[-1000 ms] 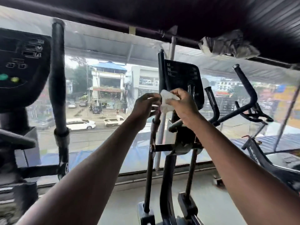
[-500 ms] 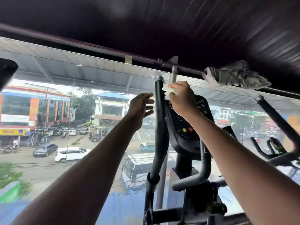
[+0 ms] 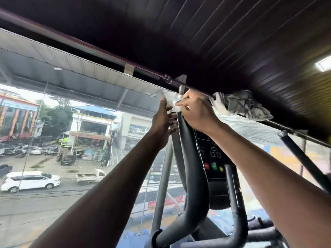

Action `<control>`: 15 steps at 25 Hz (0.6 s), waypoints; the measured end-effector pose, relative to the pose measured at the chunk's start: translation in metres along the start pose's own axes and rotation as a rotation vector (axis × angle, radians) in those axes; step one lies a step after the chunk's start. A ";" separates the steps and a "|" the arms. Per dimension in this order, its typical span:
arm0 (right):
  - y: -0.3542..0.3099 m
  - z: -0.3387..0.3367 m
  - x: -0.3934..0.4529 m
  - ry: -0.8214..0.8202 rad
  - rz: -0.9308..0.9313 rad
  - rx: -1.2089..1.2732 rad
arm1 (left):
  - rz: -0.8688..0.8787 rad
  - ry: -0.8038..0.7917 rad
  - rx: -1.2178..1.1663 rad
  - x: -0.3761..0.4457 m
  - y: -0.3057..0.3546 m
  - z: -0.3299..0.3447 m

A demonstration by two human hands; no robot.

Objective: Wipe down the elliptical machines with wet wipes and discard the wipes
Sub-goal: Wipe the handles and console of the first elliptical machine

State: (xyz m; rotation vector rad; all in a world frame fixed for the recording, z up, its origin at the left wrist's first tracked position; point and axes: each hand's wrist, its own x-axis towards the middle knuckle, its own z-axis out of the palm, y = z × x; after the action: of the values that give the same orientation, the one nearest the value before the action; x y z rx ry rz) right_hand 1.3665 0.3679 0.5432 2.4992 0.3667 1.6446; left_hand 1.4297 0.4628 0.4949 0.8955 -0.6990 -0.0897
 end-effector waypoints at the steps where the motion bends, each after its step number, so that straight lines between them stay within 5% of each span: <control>1: -0.002 -0.004 -0.008 -0.044 -0.052 -0.032 | 0.002 -0.009 -0.025 0.004 -0.003 0.000; 6: 0.000 -0.001 0.031 -0.066 0.019 -0.148 | 0.016 0.008 -0.155 0.012 -0.012 0.006; 11: -0.014 -0.009 0.003 -0.238 -0.123 -0.182 | 0.012 -0.021 -0.168 0.010 -0.010 0.000; 15: 0.002 -0.020 -0.010 -0.119 -0.046 -0.044 | 0.016 -0.057 -0.127 0.001 -0.012 0.004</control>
State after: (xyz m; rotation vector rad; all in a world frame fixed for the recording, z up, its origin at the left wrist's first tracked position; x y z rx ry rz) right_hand 1.3450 0.3631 0.5424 2.5219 0.3680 1.4629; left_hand 1.4306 0.4514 0.4882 0.7682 -0.7456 -0.1441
